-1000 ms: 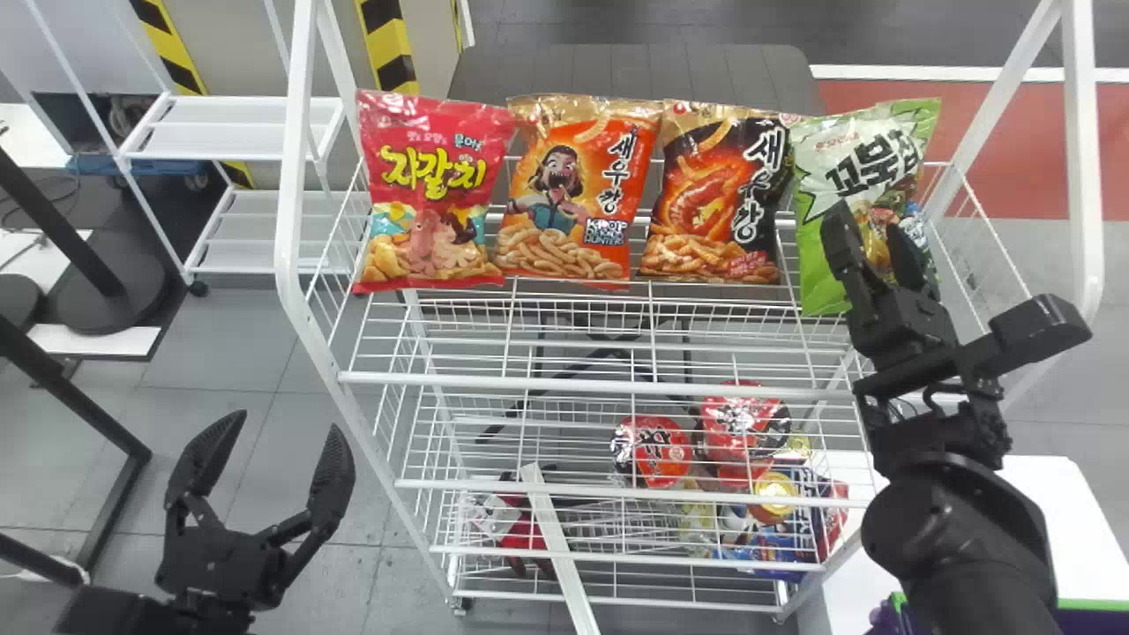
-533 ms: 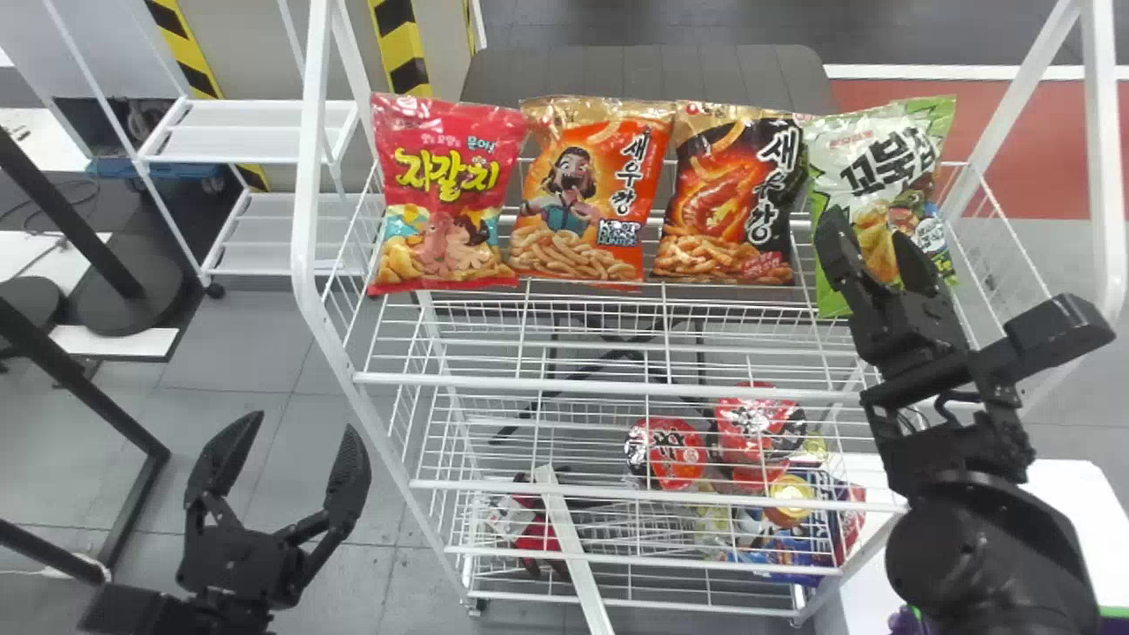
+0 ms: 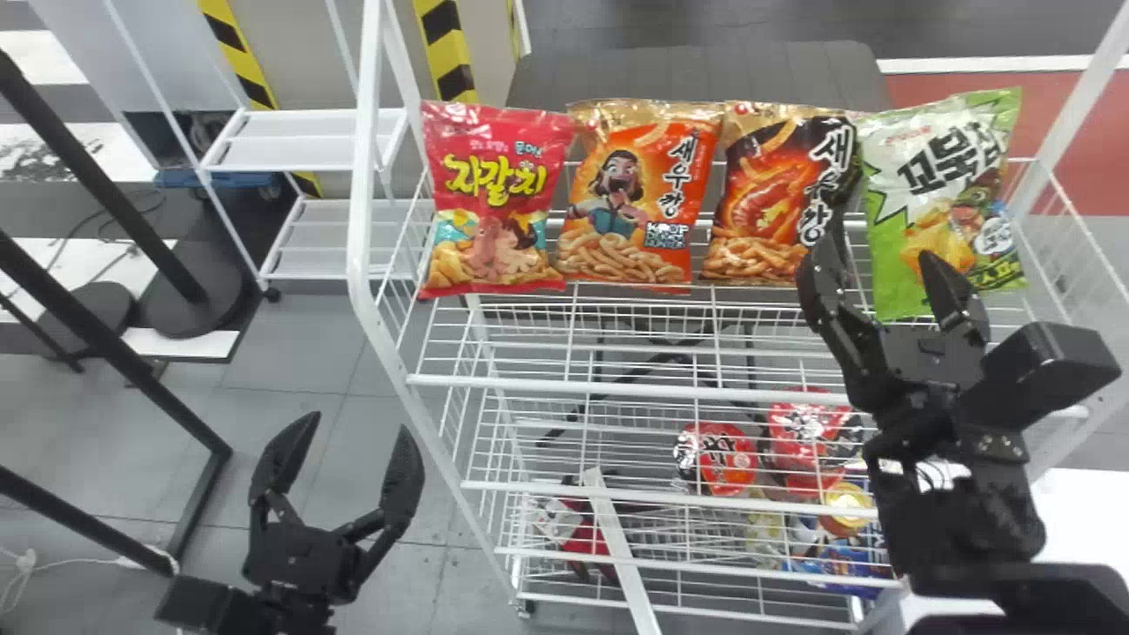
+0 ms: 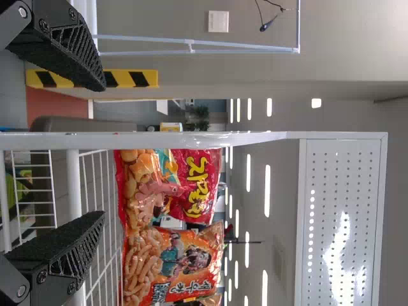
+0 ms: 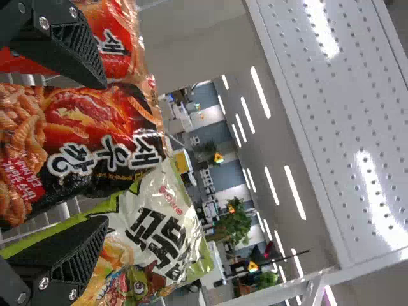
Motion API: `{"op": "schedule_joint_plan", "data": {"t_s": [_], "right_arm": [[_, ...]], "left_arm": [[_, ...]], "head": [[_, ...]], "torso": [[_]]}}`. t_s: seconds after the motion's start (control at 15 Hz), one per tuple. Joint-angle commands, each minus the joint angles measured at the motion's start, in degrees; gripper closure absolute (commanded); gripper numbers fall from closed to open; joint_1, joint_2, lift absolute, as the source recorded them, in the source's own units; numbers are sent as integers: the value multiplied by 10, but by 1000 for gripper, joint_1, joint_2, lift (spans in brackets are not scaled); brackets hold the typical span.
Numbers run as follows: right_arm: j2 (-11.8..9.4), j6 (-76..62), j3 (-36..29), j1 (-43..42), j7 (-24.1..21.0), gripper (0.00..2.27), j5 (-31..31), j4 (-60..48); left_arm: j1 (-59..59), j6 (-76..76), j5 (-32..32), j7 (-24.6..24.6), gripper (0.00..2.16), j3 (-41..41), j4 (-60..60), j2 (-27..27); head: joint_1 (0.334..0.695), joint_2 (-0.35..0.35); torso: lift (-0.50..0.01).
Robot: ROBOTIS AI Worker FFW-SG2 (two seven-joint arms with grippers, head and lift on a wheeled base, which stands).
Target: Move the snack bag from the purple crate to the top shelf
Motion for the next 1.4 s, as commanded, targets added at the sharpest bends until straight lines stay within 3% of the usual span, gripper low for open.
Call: {"op": "schedule_joint_plan", "data": {"t_s": [0.0, 0.13, 0.67, 0.93, 1.07, 1.33], "right_arm": [[1, 5, 32, 36, -45, 90, 59, -28], [1, 3, 48, 65, -69, 90, 97, -37], [1, -92, 38, 167, -68, 90, 136, -44], [1, -114, 19, 177, -67, 90, 143, -17], [1, -125, 4, 185, -58, 90, 154, -20], [1, -113, -26, 204, 5, 90, 157, -34]], "left_arm": [[2, 0, 0, 0, 130, 6, 0, -1], [5, 0, 0, 0, 130, 9, -2, -1], [29, 40, 0, -7, 130, 42, -37, 2], [37, 42, 0, -7, 130, 50, -43, 5], [40, 40, 0, -7, 130, 52, -43, 5], [40, 42, 0, -6, 130, 52, -44, 11]], "head": [[695, 166], [695, 197], [695, 249], [695, 273], [695, 266], [695, 267]], "torso": [[0], [0], [0], [0], [0], [0]]}}
